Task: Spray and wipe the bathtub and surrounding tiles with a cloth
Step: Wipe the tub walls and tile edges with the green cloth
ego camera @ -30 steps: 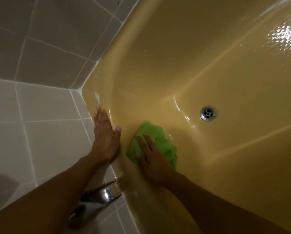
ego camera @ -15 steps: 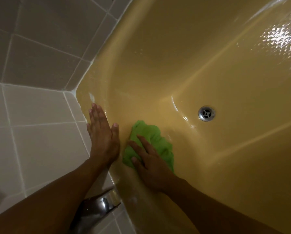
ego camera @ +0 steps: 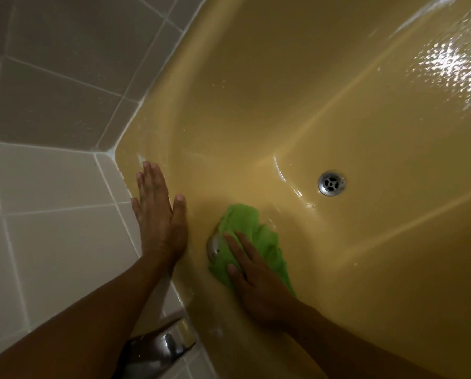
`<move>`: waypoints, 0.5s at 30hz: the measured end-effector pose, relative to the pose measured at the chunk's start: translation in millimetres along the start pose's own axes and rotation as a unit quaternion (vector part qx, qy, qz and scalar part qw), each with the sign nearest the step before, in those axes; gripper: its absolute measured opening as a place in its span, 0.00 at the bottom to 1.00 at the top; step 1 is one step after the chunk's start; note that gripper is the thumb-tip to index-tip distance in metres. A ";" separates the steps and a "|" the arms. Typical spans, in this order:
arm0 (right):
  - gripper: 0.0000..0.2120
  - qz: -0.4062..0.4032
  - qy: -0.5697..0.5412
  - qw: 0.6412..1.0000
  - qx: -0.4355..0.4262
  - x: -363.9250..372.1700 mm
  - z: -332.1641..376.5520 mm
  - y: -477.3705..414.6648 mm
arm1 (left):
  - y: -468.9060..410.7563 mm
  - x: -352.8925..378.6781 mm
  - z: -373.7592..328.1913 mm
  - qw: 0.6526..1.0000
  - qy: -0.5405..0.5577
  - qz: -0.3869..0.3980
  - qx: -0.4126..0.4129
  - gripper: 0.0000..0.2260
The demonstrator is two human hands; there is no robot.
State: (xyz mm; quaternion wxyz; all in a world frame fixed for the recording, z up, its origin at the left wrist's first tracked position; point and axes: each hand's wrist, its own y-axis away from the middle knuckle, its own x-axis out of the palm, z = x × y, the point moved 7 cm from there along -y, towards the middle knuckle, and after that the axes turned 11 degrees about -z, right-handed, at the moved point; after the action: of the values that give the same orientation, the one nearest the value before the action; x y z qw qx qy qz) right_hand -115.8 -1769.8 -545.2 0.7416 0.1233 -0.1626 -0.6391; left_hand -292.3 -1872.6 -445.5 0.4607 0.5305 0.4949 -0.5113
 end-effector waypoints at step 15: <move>0.25 0.061 0.251 0.946 0.196 -38.3 -186.2 -18.7 | -15.6 -0.3 -0.2 1.000 0.011 -0.014 0.015 0.32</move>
State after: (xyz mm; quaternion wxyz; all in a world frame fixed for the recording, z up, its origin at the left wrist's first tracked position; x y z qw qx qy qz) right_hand -63.5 -1739.5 -726.4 0.7571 0.4130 -0.1005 -0.4961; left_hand -307.8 -1871.1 -444.9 0.4401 0.5356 0.4997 -0.5194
